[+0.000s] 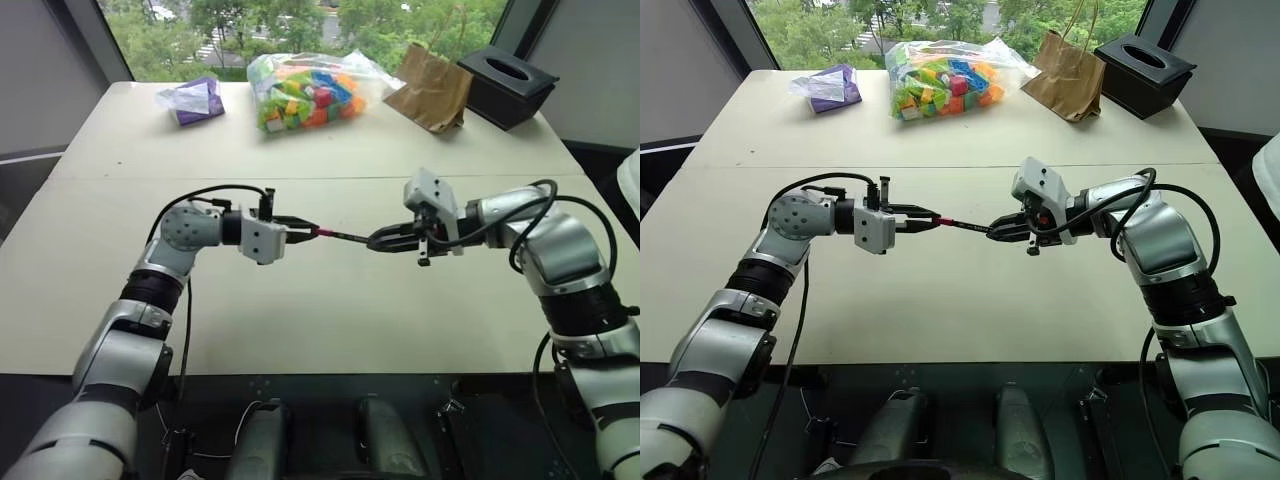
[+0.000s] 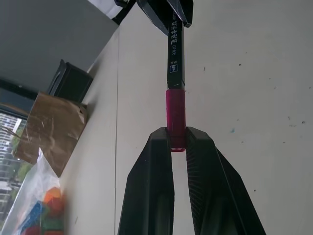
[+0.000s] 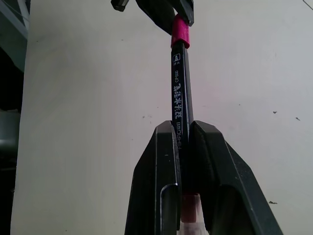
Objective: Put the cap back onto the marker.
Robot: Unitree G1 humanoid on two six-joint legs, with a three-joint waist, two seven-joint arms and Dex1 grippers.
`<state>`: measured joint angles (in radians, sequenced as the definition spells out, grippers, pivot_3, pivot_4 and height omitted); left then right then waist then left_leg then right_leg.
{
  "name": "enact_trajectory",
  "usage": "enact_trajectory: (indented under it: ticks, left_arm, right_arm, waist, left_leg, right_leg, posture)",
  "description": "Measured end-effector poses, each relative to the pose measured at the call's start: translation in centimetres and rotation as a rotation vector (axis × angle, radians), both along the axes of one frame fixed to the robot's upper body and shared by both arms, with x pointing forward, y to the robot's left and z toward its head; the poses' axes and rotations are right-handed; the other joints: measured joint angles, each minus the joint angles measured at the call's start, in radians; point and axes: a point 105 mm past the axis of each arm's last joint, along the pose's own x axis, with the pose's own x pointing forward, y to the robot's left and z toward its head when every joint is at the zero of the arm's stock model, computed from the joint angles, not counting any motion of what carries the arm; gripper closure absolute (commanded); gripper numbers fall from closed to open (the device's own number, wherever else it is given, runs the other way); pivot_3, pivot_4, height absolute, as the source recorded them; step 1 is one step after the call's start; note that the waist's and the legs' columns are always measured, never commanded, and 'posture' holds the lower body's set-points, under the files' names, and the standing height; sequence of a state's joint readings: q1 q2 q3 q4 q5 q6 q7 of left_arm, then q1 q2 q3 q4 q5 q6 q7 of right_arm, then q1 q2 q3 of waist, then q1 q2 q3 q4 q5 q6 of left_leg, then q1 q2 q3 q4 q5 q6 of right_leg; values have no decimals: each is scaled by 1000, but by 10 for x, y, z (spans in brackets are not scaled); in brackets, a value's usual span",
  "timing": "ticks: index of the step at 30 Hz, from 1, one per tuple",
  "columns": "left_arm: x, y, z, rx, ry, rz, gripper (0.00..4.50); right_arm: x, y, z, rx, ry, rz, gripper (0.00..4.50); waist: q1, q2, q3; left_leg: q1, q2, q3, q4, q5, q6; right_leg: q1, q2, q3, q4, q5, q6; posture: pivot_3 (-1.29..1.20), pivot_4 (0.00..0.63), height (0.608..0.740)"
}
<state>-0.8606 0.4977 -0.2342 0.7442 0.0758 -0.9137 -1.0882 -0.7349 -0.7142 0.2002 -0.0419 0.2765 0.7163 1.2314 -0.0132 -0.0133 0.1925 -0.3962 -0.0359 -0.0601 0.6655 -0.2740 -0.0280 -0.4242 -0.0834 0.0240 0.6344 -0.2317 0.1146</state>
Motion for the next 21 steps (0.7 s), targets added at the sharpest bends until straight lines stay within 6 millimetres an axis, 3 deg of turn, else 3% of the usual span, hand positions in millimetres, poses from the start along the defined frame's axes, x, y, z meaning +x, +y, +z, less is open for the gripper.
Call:
enact_trajectory:
  ticks: [8, 21]
  left_arm:
    - [2, -1, 1, 3, -25, -4, 4500]
    - [2, -2, -4, 7, 249, -1, 4500]
  right_arm:
    - [1, 0, 0, -1, -4, -6, 4461]
    - [2, 4, -4, -87, -113, 44, 4461]
  waist:
    - [0, 0, 0]
    - [-3, 0, 0]
  left_leg:
    - [0, 0, 0, 0, 0, 0]
    - [-1, 0, 0, 0, 0, 0]
  right_leg:
    - [0, 0, 0, 0, 0, 0]
    - [0, 0, 0, 0, 0, 0]
  posture:
    - [0, 150, 740]
    - [0, 150, 740]
